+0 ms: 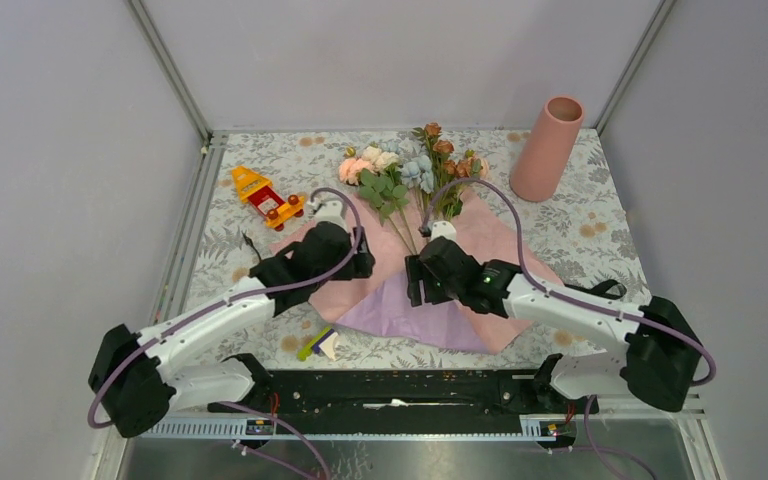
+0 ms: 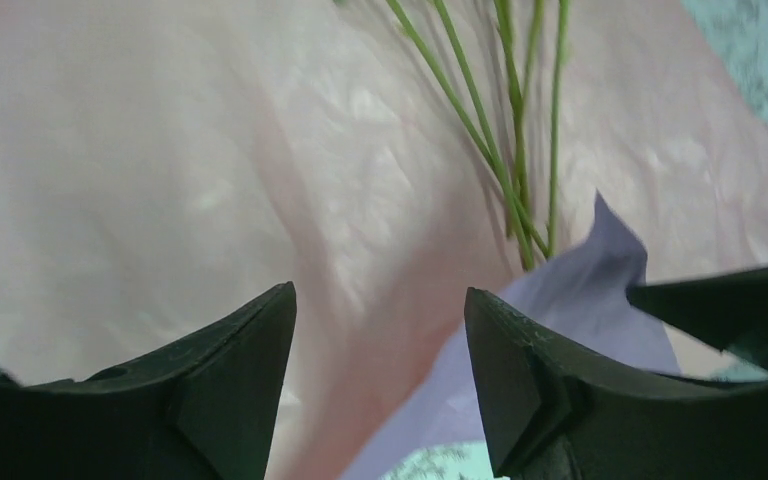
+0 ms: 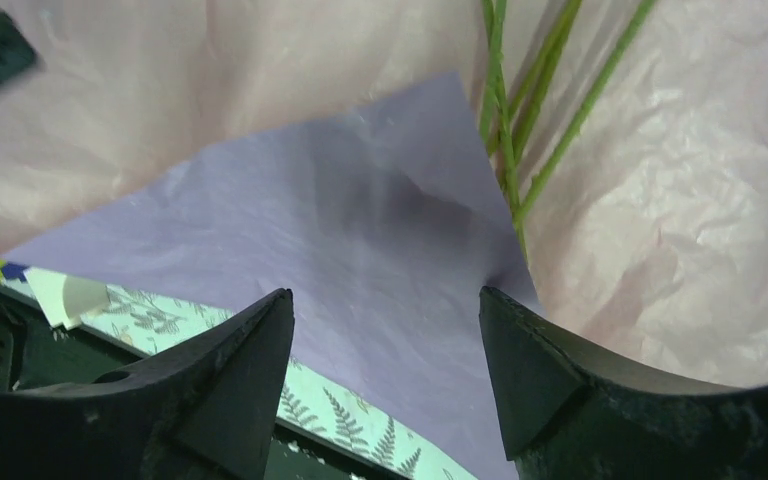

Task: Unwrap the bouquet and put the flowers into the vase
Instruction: Unfold the wrapping paper at the center of the board.

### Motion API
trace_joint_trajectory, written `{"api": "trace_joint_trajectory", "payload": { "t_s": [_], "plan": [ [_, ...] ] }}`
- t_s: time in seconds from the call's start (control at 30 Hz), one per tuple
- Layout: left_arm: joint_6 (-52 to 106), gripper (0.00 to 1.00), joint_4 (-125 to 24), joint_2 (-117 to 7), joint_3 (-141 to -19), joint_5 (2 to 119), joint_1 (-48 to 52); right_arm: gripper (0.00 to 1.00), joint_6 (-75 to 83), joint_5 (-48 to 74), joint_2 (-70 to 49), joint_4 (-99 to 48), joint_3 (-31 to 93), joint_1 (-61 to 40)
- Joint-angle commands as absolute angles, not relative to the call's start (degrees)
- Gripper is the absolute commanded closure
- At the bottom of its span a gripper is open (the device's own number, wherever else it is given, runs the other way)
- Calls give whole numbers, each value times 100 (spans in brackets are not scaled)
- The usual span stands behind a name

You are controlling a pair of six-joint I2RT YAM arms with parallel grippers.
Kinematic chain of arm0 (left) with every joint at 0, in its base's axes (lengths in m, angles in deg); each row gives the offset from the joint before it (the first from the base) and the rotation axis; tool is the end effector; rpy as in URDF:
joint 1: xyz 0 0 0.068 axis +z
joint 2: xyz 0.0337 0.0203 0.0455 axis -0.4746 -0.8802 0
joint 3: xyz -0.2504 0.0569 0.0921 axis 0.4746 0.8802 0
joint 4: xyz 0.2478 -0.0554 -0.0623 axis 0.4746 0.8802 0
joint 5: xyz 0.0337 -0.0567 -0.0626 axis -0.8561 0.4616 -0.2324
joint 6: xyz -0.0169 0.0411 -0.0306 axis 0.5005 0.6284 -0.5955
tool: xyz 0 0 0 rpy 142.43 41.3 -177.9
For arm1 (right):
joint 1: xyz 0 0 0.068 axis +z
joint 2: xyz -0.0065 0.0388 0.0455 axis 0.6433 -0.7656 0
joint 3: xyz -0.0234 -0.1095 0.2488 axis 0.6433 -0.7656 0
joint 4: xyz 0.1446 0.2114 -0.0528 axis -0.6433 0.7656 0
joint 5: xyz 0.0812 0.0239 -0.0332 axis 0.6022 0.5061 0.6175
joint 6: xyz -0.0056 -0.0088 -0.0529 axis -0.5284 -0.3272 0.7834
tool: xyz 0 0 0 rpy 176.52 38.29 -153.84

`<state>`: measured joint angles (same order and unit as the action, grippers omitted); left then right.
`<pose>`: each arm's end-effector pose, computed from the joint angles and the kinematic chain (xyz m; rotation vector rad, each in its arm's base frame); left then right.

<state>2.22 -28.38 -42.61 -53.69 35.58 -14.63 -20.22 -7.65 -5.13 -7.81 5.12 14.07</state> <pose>0.1814 -0.1549 0.2693 -0.0307 2.2238 -0.4526 0.1699 0.2215 0.2407 -0.3613 2.3397 0.4836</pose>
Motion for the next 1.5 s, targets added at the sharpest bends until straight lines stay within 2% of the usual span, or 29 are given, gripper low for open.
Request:
{"api": "trace_joint_trajectory", "payload": {
  "t_s": [0.0,0.2,0.7,1.13,1.47],
  "plan": [
    [-338,33,-3504,-4516,-5045,4424,-1926,27,-2314,-589,-48,-436,51,1427],
    [-594,31,-4211,-4879,-4421,4716,-1830,29,-2652,-312,-99,-893,-488,1428],
    [-620,28,-4940,-5413,-3387,4450,-1295,29,-2757,-881,-1316,-1143,-406,1401],
    [-512,28,-5418,-6180,-3749,4504,-955,29,-2729,-1426,-2101,-969,102,909],
    [-268,27,-5203,-5632,-3492,4354,-675,27,-2304,-1276,-1846,-936,130,287]
  ]
}}
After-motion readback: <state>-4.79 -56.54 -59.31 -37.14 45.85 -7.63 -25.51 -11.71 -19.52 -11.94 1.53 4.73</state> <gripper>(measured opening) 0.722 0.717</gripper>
